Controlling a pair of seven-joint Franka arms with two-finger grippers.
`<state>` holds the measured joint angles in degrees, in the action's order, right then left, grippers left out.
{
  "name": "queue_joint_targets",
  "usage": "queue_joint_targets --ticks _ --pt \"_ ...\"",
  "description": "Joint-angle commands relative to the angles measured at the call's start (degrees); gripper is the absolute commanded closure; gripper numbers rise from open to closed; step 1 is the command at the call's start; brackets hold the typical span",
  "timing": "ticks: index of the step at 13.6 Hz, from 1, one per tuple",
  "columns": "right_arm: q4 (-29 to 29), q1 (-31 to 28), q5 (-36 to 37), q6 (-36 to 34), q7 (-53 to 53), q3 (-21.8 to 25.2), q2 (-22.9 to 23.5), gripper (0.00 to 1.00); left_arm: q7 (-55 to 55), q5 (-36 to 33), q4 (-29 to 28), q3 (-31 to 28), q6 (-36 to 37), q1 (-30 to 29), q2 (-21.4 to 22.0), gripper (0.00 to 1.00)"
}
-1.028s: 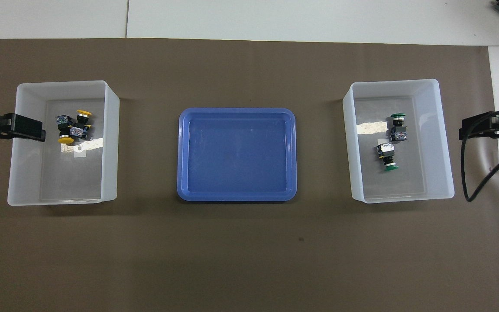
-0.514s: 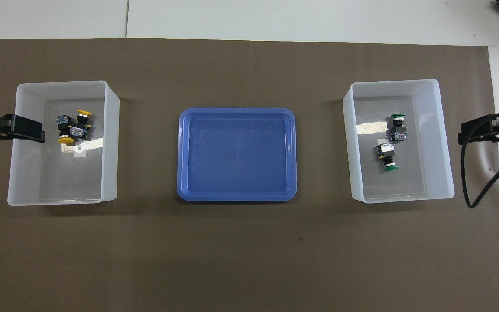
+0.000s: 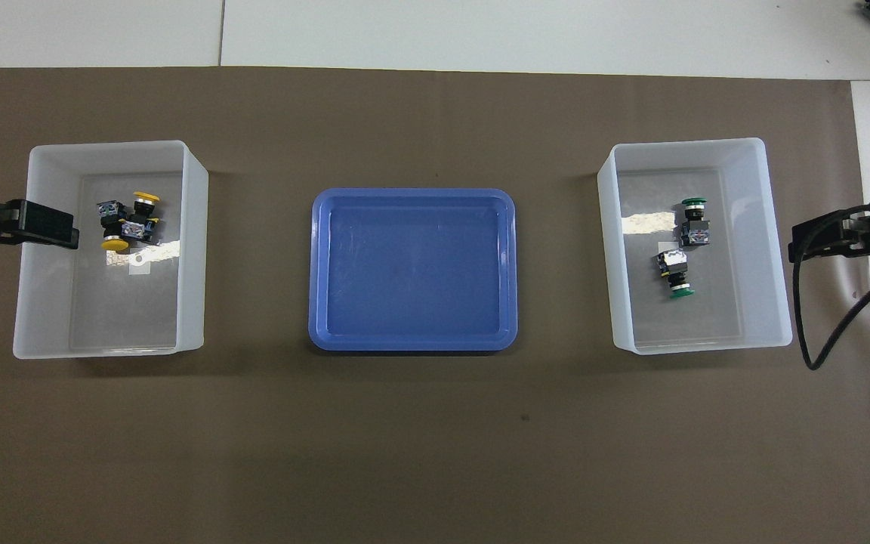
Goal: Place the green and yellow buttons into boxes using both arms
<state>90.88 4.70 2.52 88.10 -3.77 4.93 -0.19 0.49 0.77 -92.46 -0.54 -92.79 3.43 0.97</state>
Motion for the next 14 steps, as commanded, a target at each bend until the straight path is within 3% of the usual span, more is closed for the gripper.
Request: queue_joint_targets --ticks 1,5,9,14 --pt "1.58 0.67 0.21 -0.04 0.78 0.70 -1.48 0.00 -0.14 -0.24 -1.05 0.01 0.41 -0.18 1.14 0.00" --pt "1.23 0.40 -0.32 -0.82 1.65 0.52 -1.48 0.00 -0.14 -0.24 -1.05 0.01 0.41 -0.18 1.14 0.00" --pt "-3.77 -0.04 -1.99 -3.80 4.56 0.61 -0.60 0.00 -0.14 -0.24 -1.05 0.01 0.41 -0.18 1.14 0.00" --pt "-2.21 0.40 -1.55 -3.82 4.82 0.61 -1.39 0.00 -0.14 -0.24 -1.05 0.01 0.41 -0.18 1.14 0.00"
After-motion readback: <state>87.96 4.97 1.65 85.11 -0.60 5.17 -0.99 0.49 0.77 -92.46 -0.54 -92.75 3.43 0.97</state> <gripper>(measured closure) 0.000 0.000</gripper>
